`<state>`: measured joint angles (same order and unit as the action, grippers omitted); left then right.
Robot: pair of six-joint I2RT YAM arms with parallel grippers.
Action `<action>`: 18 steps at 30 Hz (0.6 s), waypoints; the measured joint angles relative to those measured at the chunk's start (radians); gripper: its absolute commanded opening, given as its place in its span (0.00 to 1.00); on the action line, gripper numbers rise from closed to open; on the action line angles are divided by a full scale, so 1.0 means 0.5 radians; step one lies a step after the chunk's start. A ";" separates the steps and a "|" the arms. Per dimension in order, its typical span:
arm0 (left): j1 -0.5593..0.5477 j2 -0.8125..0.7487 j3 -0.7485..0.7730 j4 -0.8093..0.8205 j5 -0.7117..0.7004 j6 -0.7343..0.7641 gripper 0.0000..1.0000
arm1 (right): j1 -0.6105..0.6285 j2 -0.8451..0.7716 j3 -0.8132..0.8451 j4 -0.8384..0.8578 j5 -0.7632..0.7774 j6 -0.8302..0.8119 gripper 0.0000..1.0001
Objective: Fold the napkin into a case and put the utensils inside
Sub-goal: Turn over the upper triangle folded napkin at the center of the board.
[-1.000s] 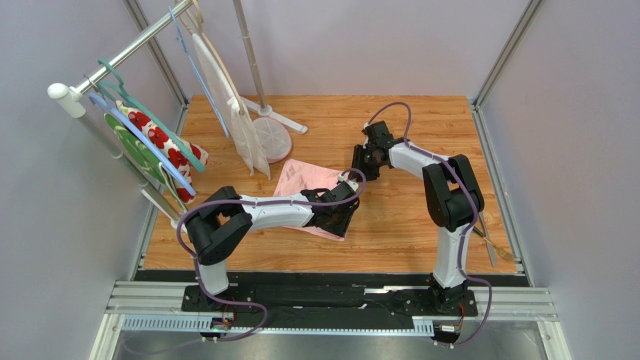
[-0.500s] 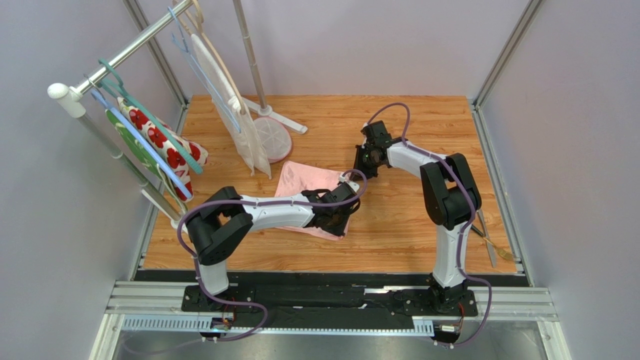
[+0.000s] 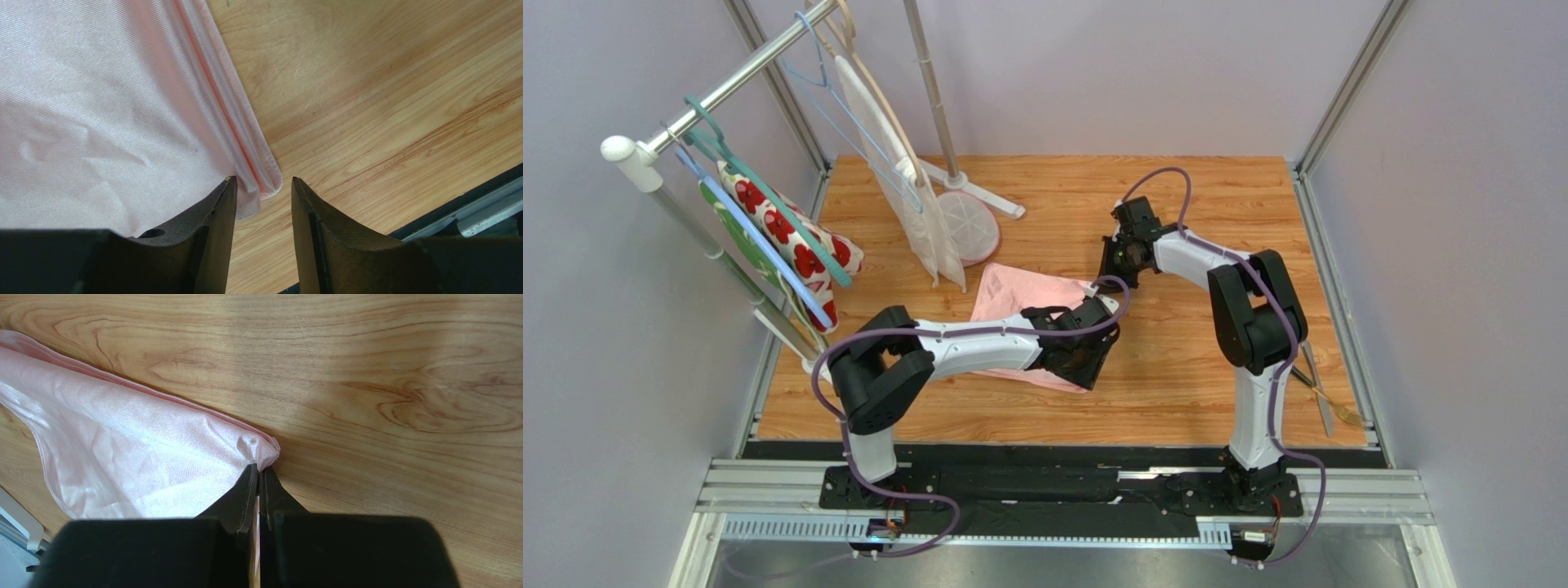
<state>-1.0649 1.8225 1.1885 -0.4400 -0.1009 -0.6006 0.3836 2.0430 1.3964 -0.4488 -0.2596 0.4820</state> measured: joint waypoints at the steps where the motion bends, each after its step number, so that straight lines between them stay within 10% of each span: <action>1: -0.005 0.016 0.025 -0.013 0.002 -0.001 0.45 | -0.001 0.000 0.000 0.000 -0.001 0.001 0.00; 18: -0.105 0.231 0.245 -0.253 -0.263 -0.011 0.43 | -0.001 0.003 0.000 0.010 -0.018 0.003 0.00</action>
<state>-1.1175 1.9381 1.3109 -0.5663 -0.2325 -0.6060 0.3832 2.0445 1.3964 -0.4438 -0.2687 0.4835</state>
